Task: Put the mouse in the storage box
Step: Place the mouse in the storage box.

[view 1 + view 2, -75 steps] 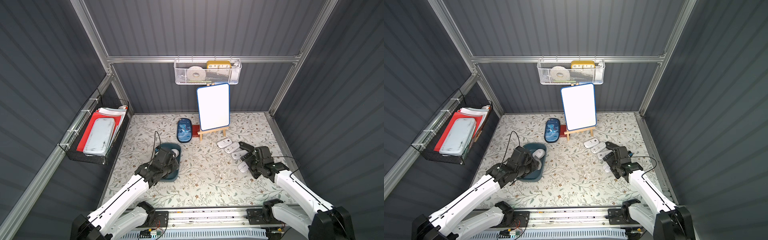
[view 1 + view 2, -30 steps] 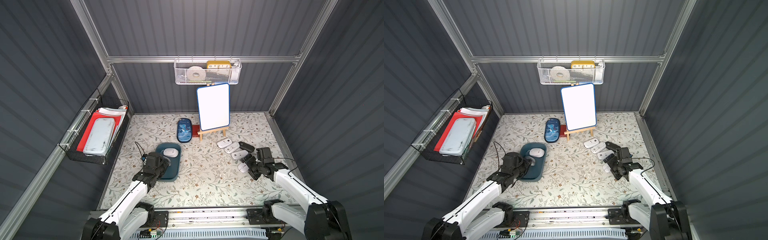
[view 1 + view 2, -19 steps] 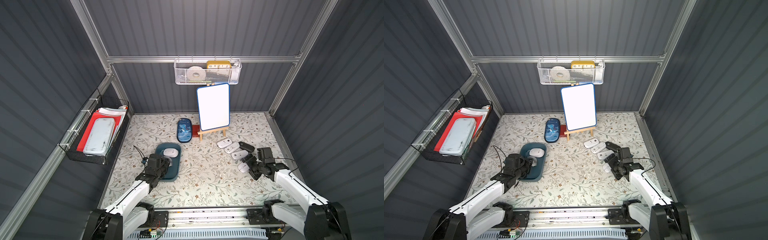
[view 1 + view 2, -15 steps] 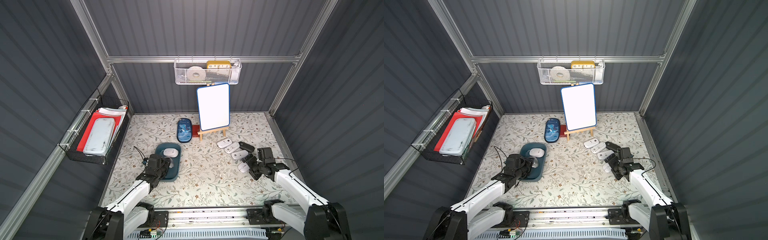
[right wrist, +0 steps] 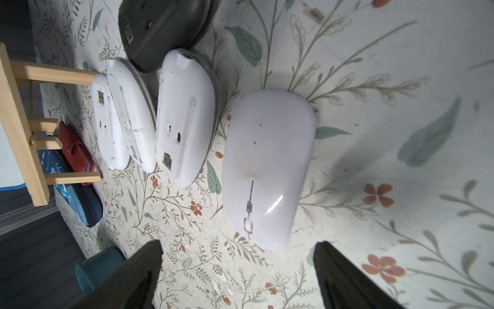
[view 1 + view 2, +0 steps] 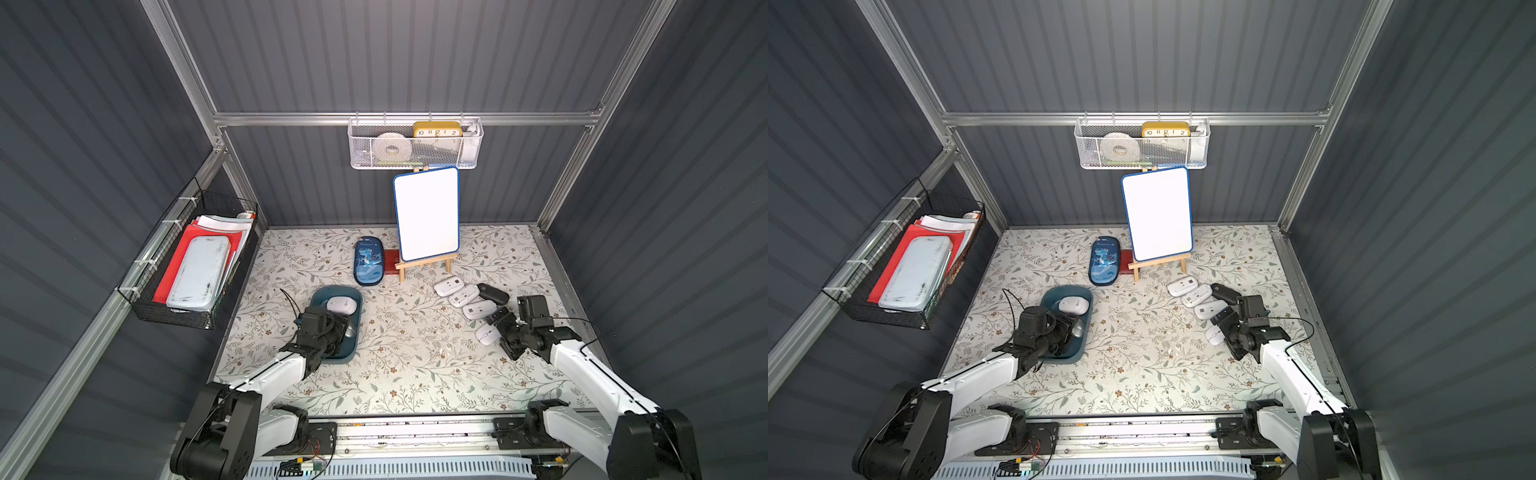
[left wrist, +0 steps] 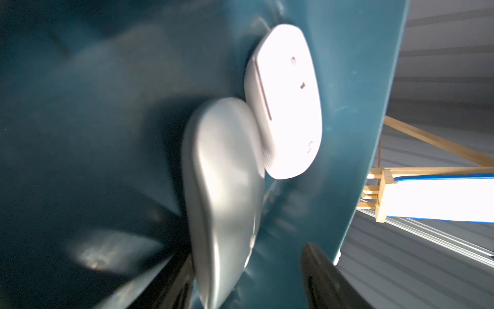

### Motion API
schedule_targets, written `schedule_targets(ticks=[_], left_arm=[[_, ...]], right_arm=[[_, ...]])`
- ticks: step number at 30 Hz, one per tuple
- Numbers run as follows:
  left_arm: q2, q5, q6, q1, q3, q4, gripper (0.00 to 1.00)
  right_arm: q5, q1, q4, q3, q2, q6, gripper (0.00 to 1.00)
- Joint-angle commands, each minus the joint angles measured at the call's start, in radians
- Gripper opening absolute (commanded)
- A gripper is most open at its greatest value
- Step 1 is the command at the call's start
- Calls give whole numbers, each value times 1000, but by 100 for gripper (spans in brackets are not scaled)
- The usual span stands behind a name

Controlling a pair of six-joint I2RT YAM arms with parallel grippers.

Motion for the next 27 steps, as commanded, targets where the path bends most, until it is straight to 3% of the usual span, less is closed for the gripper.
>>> schedule_targets(ticks=[1, 12, 20, 27], left_arm=[[45, 26, 47, 1, 28, 28, 67], [174, -2, 102, 1, 113, 43, 67], [76, -50, 122, 1, 79, -37, 70], [-63, -74, 173, 3, 73, -207, 89]], right_arm=[[-14, -9, -20, 5, -6, -16, 93], [-33, -13, -26, 2, 2, -29, 93], [-17, -17, -37, -4, -14, -42, 93], [27, -18, -126, 40, -5, -87, 95]])
